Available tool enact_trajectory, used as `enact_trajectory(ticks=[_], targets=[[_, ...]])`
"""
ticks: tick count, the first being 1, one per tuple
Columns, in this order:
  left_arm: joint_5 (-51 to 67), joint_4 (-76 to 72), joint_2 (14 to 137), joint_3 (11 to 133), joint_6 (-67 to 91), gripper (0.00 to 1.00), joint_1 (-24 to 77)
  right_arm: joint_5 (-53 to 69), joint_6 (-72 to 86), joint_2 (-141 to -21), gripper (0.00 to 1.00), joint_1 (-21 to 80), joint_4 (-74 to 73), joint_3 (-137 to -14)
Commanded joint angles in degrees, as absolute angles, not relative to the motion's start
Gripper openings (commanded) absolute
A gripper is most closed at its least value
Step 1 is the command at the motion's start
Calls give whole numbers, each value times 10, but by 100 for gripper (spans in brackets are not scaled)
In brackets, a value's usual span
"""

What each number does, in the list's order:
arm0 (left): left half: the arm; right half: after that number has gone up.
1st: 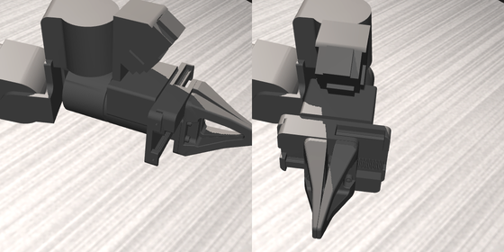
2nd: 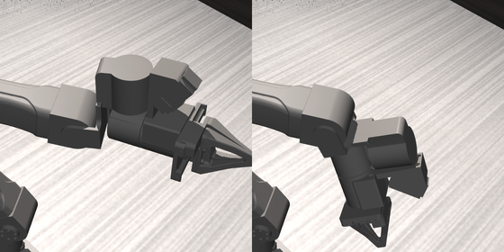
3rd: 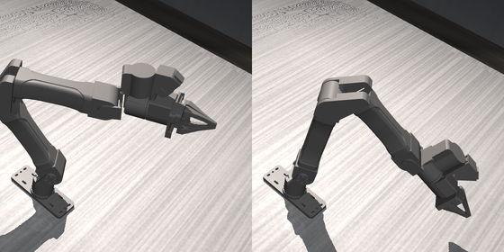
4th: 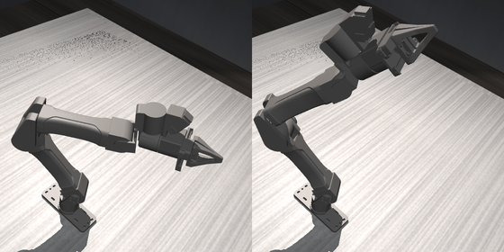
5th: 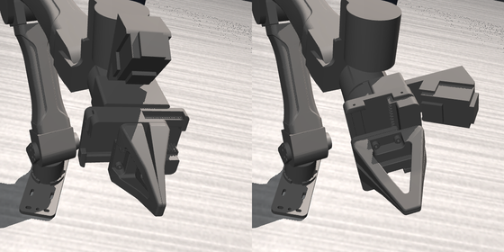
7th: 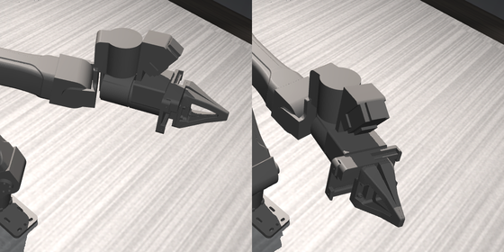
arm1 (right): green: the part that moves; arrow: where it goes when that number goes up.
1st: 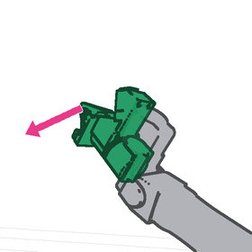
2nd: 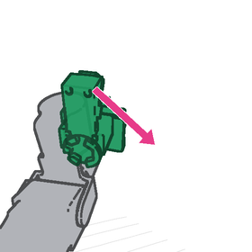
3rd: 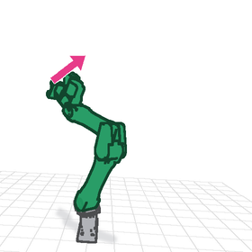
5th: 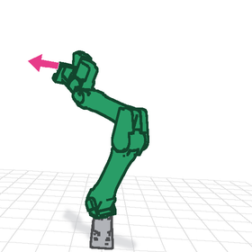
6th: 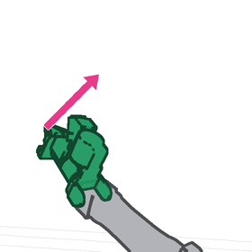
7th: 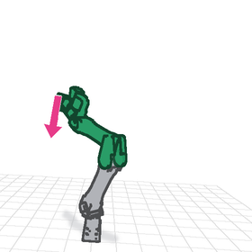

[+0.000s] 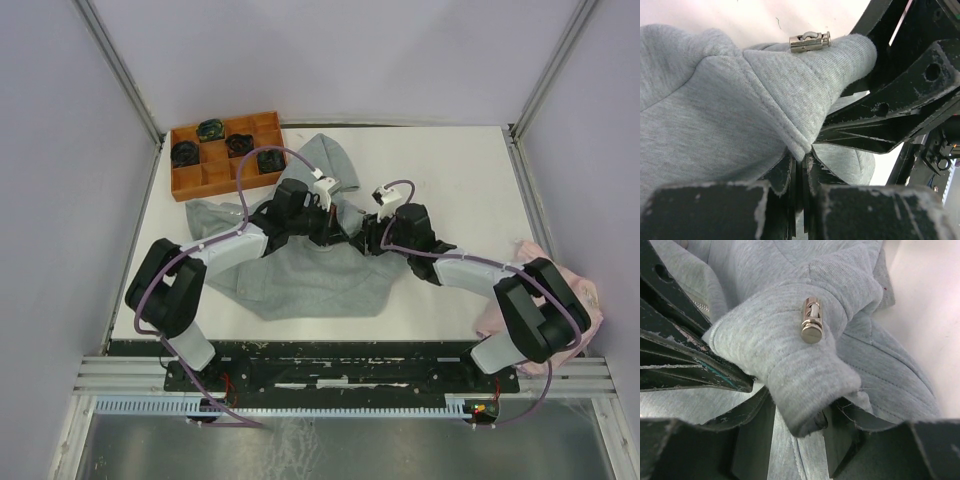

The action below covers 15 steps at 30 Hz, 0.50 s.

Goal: Zip up the jacket

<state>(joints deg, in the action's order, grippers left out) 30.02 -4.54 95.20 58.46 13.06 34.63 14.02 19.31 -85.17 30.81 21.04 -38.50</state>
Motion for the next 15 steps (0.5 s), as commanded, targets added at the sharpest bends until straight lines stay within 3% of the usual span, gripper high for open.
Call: enact_trajectory(ticks=[1, 6, 15], targets=[[354, -79, 921, 591, 166, 3, 350, 162, 216, -870, 47, 310, 266, -396], [350, -76, 914, 588, 166, 3, 351, 138, 194, -873, 36, 310, 236, -399], [241, 10, 905, 598, 142, 3, 351, 96, 144, -827, 13, 310, 108, -433]])
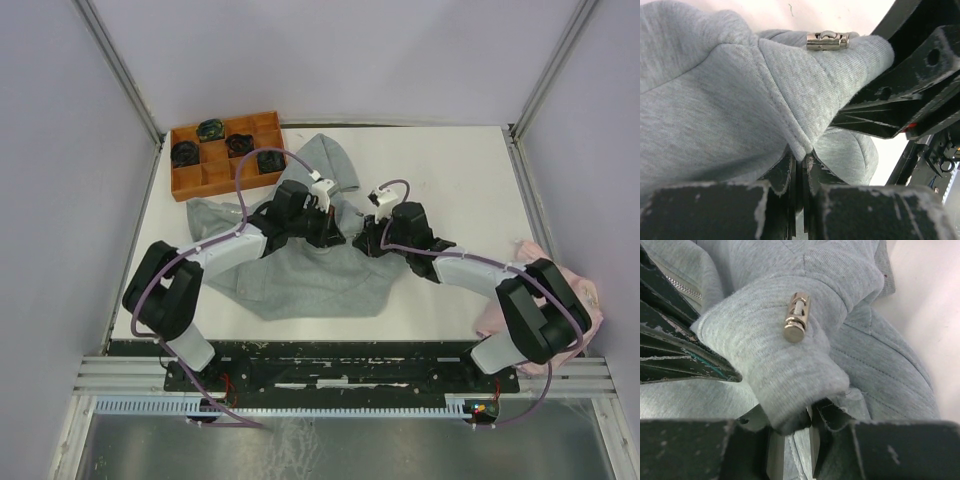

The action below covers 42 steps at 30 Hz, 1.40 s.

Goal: Zip up the jacket

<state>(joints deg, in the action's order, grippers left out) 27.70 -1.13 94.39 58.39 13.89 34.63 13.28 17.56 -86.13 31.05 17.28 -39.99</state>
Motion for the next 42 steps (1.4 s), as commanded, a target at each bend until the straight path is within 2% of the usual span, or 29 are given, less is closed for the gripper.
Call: enact_trajectory(ticks=[1, 4, 9, 20, 25, 27, 35, 38, 39, 41, 42], targets=[[228, 19, 905, 600, 142, 3, 351, 89, 138, -821, 9, 310, 91, -439], [193, 51, 908, 611, 143, 3, 351, 60, 118, -801, 0, 310, 45, -452], [126, 99, 910, 626, 145, 3, 351, 27, 86, -759, 0, 306, -20, -469], [101, 125, 901, 621, 153, 3, 356, -130, 76, -740, 0, 284, -77, -491], [116, 118, 901, 622, 158, 3, 368, -36, 62, -708, 1, 275, -66, -482], [131, 110, 901, 624, 165, 8, 374, 3, 65, -690, 7, 276, -59, -473], [64, 93, 821, 592, 225, 59, 370, -60, 92, -604, 51, 269, -93, -452], [33, 93, 763, 559, 256, 70, 347, -86, 106, -566, 63, 262, -119, -445], [28, 92, 741, 546, 267, 72, 336, -94, 113, -549, 71, 261, -126, -441], [16, 100, 689, 521, 285, 78, 310, -122, 129, -505, 97, 258, -142, -429], [8, 107, 662, 511, 292, 80, 304, -140, 135, -483, 99, 257, -152, -423]])
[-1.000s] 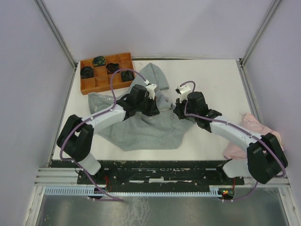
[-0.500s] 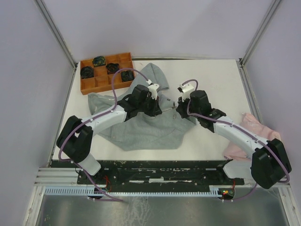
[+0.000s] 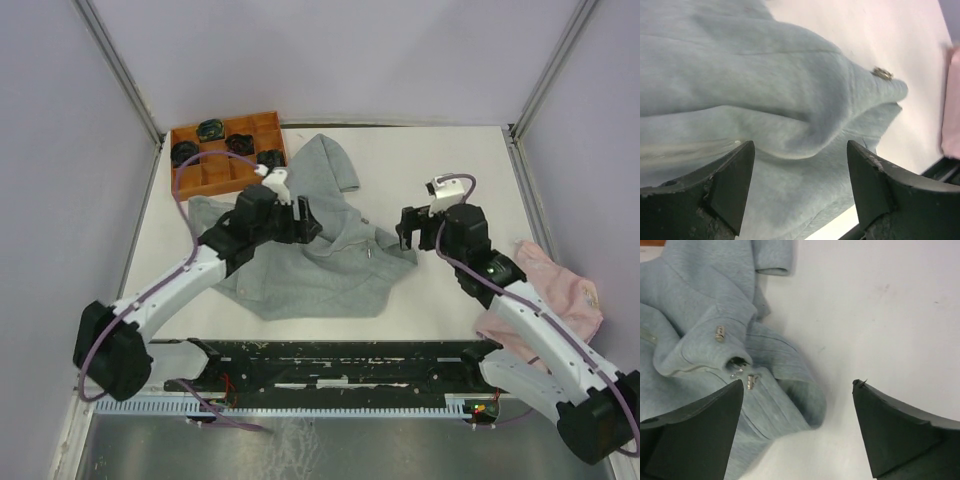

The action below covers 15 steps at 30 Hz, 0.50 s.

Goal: Zip up the jacket

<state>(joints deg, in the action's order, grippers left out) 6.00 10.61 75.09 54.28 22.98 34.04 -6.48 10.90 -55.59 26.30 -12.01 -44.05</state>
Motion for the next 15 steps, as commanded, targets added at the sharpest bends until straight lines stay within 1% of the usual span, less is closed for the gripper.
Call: enact_trajectory(ticks=[1, 3, 6, 11, 15], targets=[[-4, 117, 632, 504, 296, 83, 297, -156, 140, -463, 99, 257, -165, -419], [-35, 146, 572, 498, 297, 90, 291, -191, 145, -419, 99, 256, -187, -411], [-87, 197, 480, 506, 287, 95, 289, -230, 162, -338, 99, 255, -200, -392], [-183, 261, 359, 521, 239, 98, 289, -254, 152, -172, 99, 254, -154, -328], [-230, 256, 282, 513, 189, 98, 290, -286, 162, -113, 99, 255, -153, -312]])
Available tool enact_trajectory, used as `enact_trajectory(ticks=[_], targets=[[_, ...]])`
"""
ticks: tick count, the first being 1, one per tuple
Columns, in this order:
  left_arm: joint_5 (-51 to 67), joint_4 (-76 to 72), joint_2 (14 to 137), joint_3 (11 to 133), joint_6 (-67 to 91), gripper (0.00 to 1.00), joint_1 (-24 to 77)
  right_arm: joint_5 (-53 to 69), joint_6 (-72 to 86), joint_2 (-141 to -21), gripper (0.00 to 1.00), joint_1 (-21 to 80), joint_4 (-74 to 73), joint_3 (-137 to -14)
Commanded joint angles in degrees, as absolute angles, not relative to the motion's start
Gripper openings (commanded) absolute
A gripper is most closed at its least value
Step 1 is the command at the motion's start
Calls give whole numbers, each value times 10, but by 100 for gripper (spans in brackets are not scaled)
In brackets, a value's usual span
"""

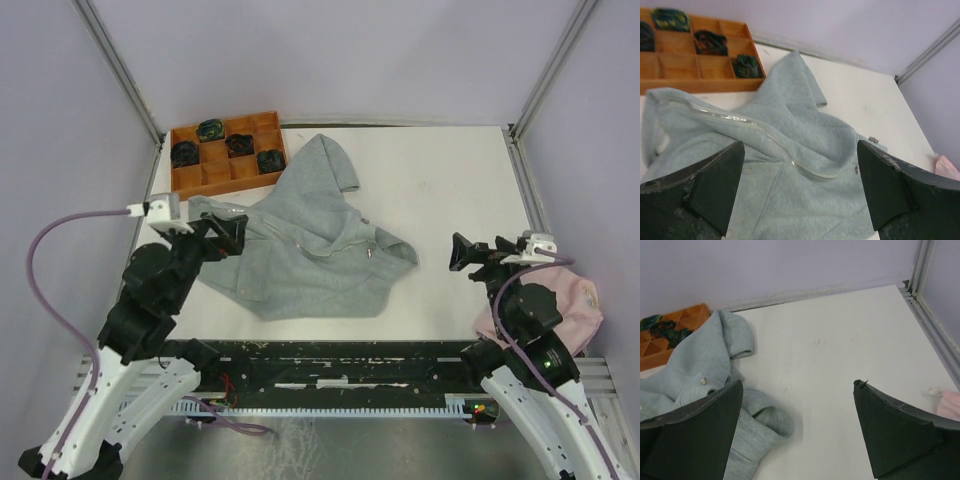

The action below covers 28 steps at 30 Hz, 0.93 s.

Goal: Zip up the jacket

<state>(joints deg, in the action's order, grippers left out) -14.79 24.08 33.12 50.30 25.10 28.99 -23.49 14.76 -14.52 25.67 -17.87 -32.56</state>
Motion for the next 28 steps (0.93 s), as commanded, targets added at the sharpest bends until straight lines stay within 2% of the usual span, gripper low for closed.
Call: enact_trajectory(ticks=[1, 9, 28], targets=[[-239, 249, 265, 505, 180, 98, 289, -282, 163, -108, 99, 255, -154, -312], [-289, 205, 194, 430, 163, 98, 288, -261, 169, -85, 99, 255, -134, -294], [-283, 218, 206, 425, 156, 99, 272, -254, 170, -144, 99, 255, -124, -301]])
